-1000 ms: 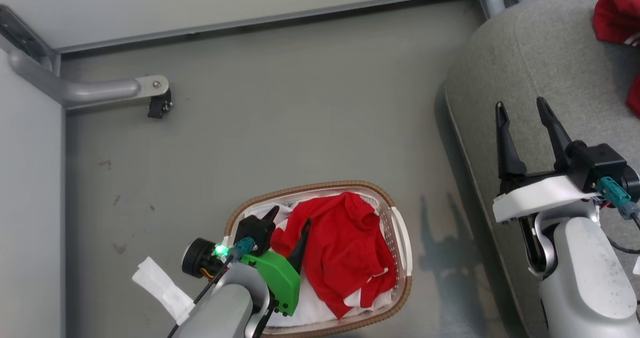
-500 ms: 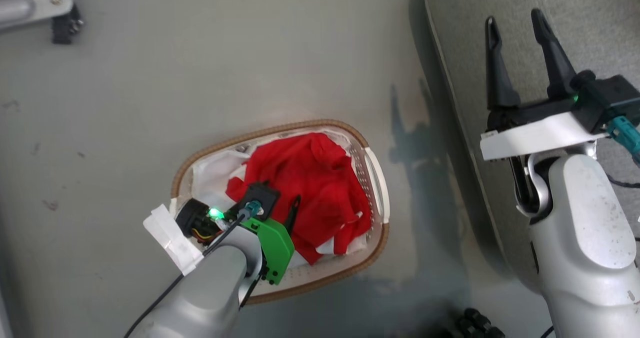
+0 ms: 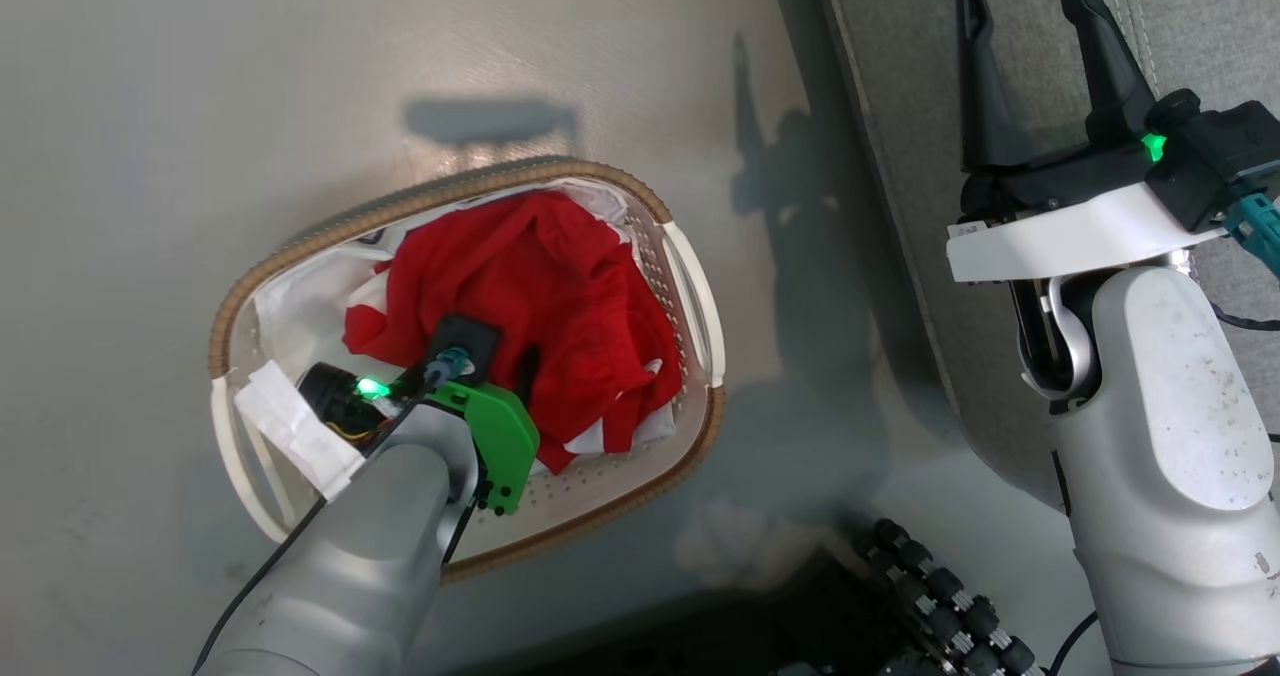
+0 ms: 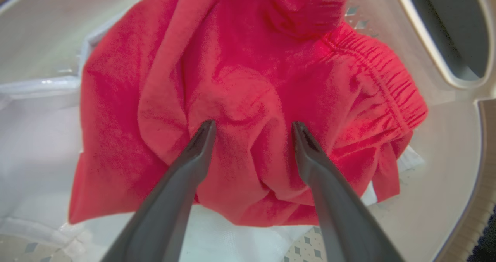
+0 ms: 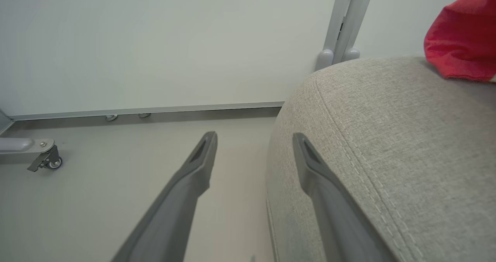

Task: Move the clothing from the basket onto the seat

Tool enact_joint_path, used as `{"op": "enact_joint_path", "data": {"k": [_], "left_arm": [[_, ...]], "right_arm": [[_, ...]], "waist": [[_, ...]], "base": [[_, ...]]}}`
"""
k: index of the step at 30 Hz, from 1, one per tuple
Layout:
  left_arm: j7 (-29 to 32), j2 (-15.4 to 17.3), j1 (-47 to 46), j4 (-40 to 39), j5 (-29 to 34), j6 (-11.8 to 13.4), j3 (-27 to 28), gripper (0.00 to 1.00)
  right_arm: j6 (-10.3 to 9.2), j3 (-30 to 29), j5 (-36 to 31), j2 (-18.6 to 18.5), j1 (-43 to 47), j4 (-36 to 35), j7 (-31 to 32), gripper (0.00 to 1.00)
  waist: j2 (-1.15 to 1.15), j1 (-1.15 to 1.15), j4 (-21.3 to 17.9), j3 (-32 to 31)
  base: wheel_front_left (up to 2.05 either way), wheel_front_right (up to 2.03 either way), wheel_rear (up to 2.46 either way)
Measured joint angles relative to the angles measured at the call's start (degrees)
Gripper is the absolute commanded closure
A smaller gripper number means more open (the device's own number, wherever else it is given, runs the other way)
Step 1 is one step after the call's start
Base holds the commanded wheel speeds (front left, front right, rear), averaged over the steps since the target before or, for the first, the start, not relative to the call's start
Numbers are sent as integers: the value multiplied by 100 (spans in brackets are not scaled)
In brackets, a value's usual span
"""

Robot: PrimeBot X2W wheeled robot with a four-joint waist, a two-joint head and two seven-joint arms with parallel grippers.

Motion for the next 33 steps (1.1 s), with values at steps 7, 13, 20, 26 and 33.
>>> {"op": "enact_joint_path", "data": {"k": [7,13,20,26,33], "left_arm": [[119,0,-110,309,-232,149,87,0],[354,0,-144,375,-348,167,63,51],[381,1,-191,328,-482,163,-62,100],[157,1,-193,197,-516,91,-216,100],[-121,3,-129,9,-520,-38,-374,100]], "right_arm": [[0,3,-2,0,-51,-58,0,0],[0,15,-32,2,-56,-92,0,0],[0,-12,-118,1,-58,-76,0,0],[0,-49,-223,2,-47,-21,0,0],[0,-91,-359,3,129,78,0,0]], "waist": [[0,0,-192,253],[0,0,-217,340],[0,0,-157,336],[0,-1,-62,175],[0,-1,75,-218]], "base": [[0,0,0],[0,0,0],[0,0,0],[0,0,0],[0,0,0]]}}
